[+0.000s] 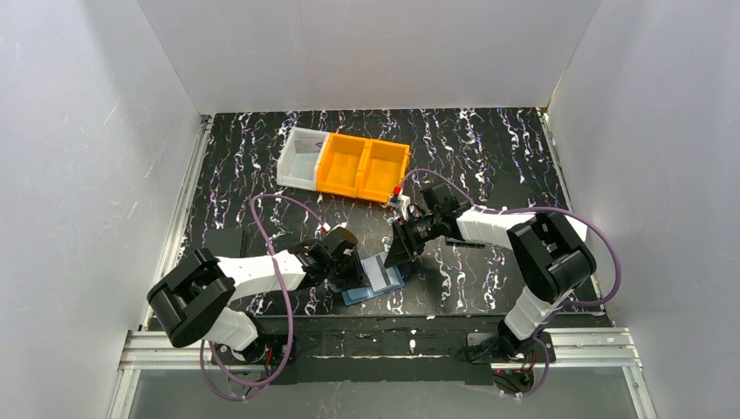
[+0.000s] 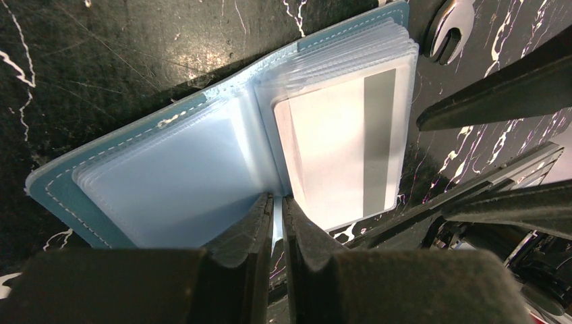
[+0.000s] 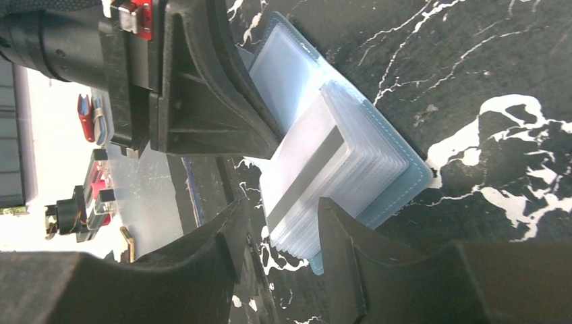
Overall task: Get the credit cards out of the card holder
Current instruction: Remove the credit card from the card holder.
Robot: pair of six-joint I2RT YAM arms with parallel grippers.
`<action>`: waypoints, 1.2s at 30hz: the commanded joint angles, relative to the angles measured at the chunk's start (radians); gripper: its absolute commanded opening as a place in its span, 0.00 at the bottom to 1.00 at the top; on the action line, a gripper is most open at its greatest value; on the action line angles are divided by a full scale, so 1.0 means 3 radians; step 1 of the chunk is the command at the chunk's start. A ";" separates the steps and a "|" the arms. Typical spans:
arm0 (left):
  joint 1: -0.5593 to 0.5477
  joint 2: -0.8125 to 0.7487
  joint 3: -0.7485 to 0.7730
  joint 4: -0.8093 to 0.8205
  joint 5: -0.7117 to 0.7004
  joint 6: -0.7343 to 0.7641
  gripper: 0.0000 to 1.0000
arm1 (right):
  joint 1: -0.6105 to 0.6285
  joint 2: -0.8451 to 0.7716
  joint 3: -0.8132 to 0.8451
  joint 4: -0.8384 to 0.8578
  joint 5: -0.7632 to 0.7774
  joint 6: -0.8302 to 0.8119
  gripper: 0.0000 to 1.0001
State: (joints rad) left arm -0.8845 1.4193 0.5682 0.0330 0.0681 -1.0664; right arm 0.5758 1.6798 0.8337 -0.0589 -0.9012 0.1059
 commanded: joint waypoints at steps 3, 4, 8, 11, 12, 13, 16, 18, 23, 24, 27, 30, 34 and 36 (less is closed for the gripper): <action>-0.0011 0.0092 -0.0018 -0.0059 -0.0048 0.0027 0.11 | 0.0027 -0.0025 -0.0034 0.0101 -0.0230 0.0033 0.50; -0.0010 0.0099 -0.0015 -0.0059 -0.0044 0.0030 0.11 | 0.0036 -0.0015 -0.0033 0.0100 -0.0233 0.0039 0.50; -0.0005 0.0102 -0.0007 -0.0064 -0.0043 0.0031 0.11 | 0.0044 0.0049 -0.0016 0.0067 -0.0129 0.0040 0.49; -0.0004 0.0107 -0.0002 -0.0066 -0.0042 0.0032 0.11 | 0.0044 0.0078 0.0003 0.0002 -0.0043 0.0005 0.49; 0.0001 0.0106 -0.0003 -0.0064 -0.0038 0.0030 0.11 | 0.0044 0.0081 0.0003 0.0000 -0.0024 0.0005 0.50; 0.0002 0.0106 -0.0005 -0.0064 -0.0038 0.0030 0.11 | 0.0044 0.0092 0.0003 -0.0003 -0.0006 0.0005 0.50; 0.0003 0.0111 -0.0003 -0.0054 -0.0028 0.0035 0.11 | 0.0041 0.0128 0.0002 -0.0003 -0.0073 0.0016 0.50; 0.0007 0.0124 0.0005 -0.0052 -0.0020 0.0032 0.11 | 0.0048 0.0153 0.0003 0.0020 -0.0173 0.0031 0.50; 0.0003 0.0139 0.0008 -0.0024 -0.0003 0.0046 0.12 | 0.0105 0.0200 -0.0003 0.0102 -0.0408 0.0110 0.49; 0.0003 0.0136 0.0006 -0.0021 0.0002 0.0044 0.12 | 0.0114 0.0199 0.0000 0.0109 -0.0436 0.0116 0.49; 0.0006 0.0130 -0.0011 -0.0005 0.0013 0.0039 0.12 | 0.0130 0.0199 -0.0005 0.0140 -0.0504 0.0132 0.49; 0.0012 0.0112 -0.0044 0.0036 0.0025 0.0032 0.13 | 0.0134 0.0186 -0.0015 0.0211 -0.0585 0.0183 0.49; 0.0018 0.0076 -0.0075 0.0063 0.0044 0.0016 0.15 | 0.0136 0.0125 -0.0067 0.0407 -0.0696 0.0291 0.48; 0.0026 0.0039 -0.0092 0.0073 0.0049 0.0011 0.15 | 0.0139 0.0108 -0.0092 0.0486 -0.0737 0.0348 0.47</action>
State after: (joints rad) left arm -0.8753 1.4231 0.5667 0.0391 0.0875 -1.0668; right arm 0.5877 1.7233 0.8322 0.0269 -1.0367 0.1646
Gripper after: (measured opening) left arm 0.139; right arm 0.478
